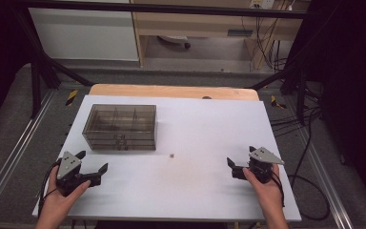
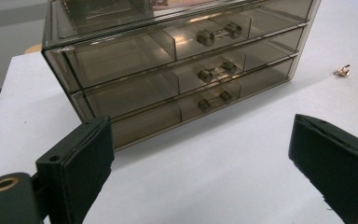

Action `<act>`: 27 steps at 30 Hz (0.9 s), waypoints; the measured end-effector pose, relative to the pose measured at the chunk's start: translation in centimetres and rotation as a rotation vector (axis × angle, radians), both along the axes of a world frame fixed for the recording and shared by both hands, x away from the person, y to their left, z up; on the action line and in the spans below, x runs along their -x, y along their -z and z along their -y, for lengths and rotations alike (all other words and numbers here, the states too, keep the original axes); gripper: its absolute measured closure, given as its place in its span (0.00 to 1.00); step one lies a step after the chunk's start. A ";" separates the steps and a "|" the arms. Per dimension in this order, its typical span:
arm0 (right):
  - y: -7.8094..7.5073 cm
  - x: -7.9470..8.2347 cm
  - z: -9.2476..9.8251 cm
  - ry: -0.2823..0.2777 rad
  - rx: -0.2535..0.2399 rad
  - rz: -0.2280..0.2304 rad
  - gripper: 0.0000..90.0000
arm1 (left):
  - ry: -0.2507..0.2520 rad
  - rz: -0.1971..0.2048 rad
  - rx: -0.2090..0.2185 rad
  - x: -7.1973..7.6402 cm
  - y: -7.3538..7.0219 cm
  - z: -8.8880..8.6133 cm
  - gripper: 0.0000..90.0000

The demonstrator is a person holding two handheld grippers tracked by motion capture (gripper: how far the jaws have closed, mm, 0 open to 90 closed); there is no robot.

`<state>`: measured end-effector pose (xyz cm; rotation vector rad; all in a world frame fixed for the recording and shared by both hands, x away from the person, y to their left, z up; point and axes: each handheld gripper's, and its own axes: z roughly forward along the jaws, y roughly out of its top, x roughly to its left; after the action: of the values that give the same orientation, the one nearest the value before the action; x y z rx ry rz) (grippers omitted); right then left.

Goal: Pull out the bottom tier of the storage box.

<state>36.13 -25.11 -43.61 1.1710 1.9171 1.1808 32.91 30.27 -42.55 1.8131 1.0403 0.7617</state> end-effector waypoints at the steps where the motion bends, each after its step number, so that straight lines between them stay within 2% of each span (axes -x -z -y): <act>1: 0.0 -0.1 0.0 0.001 0.001 -0.004 0.05 | -0.001 0.003 -0.007 0.0 0.0 0.1 0.08; 4: 0.1 -0.1 0.0 0.003 0.009 -0.008 0.05 | 0.000 0.012 -0.033 0.0 -0.1 0.2 0.08; 6: 0.1 -0.1 0.0 0.006 0.012 -0.009 0.05 | 0.004 0.021 -0.076 0.1 -0.1 0.5 0.09; 7: 0.1 -0.1 0.0 0.006 0.012 -0.009 0.05 | 0.004 0.021 -0.076 0.1 -0.1 0.5 0.09; 11: 0.0 -0.2 0.0 0.008 0.014 -0.017 0.05 | -0.023 0.013 -0.201 0.2 0.4 1.0 0.11; 12: 0.0 -0.2 0.0 0.007 0.017 -0.017 0.05 | -0.023 0.013 -0.216 0.2 0.5 1.1 0.11; 14: 0.0 -0.1 -0.1 0.006 0.019 -0.017 0.05 | -0.016 0.013 -0.217 0.2 0.4 1.3 0.11; 16: 0.1 0.0 -0.2 0.005 0.021 -0.025 0.05 | -0.015 0.016 -0.226 0.1 0.2 1.5 0.11; 22: 0.2 -0.3 -0.2 0.006 0.025 -0.028 0.05 | -0.005 0.000 -0.316 -0.5 -1.0 2.4 0.13; 23: 0.2 -0.3 -0.2 0.005 0.026 -0.027 0.05 | 0.017 0.012 -0.375 -0.8 -1.5 3.0 0.13; 24: 0.2 -0.2 -0.2 0.006 0.027 -0.026 0.05 | 0.023 0.020 -0.402 -0.9 -1.7 3.4 0.13; 25: 0.2 -0.2 -0.2 0.006 0.027 -0.026 0.05 | 0.023 0.020 -0.402 -0.9 -1.7 3.4 0.13; 27: 0.1 -0.1 -0.1 0.012 0.025 -0.029 0.05 | 0.047 0.035 -0.432 -1.2 -2.0 4.0 0.14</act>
<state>36.26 -25.02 -43.74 1.1909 1.9385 1.1357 34.12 26.23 -40.54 2.1687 0.8506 1.0461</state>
